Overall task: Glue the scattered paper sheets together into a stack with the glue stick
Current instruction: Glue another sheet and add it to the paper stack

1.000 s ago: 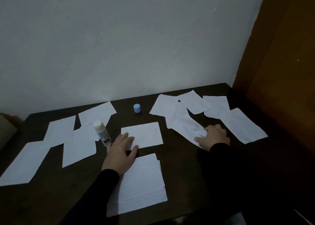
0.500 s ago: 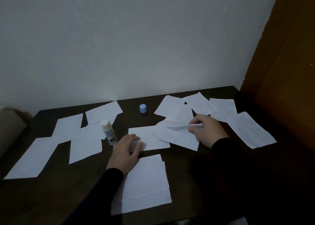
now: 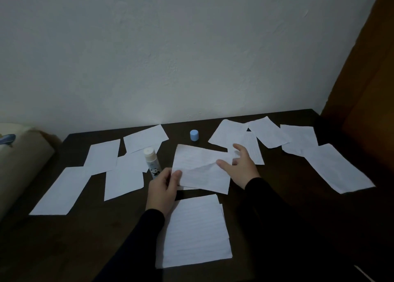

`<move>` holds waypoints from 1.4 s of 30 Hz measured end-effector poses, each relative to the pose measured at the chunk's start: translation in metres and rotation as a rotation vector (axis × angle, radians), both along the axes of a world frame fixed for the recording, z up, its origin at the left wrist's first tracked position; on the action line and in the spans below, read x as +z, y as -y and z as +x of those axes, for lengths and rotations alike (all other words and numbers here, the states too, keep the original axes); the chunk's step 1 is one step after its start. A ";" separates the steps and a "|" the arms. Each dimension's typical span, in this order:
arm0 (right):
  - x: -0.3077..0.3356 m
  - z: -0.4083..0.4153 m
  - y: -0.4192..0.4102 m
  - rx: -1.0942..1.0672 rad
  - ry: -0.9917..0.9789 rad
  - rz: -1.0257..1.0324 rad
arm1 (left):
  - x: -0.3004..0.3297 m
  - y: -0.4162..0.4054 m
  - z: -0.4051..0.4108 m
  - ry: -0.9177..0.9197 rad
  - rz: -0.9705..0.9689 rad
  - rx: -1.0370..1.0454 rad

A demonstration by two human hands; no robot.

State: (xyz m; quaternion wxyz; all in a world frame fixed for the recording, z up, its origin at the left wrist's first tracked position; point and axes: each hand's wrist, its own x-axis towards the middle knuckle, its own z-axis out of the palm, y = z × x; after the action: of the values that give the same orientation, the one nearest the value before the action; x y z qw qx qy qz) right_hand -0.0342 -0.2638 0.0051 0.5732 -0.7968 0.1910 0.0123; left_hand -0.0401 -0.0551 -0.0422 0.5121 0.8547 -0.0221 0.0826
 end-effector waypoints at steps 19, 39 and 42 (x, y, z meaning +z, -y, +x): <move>-0.027 0.007 -0.010 0.035 -0.150 -0.426 | -0.006 -0.001 0.007 0.058 0.148 0.071; -0.021 -0.001 -0.028 0.239 0.116 -0.883 | -0.001 0.002 0.006 0.184 0.302 0.076; -0.022 0.001 -0.041 0.458 0.181 -0.951 | 0.009 0.014 0.009 0.173 0.457 -0.007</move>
State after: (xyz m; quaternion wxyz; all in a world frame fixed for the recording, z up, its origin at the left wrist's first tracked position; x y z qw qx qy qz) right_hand -0.0336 -0.2224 -0.0170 0.1455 -0.9877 -0.0535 -0.0198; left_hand -0.0306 -0.0692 -0.0335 0.3021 0.9379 -0.0871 0.1467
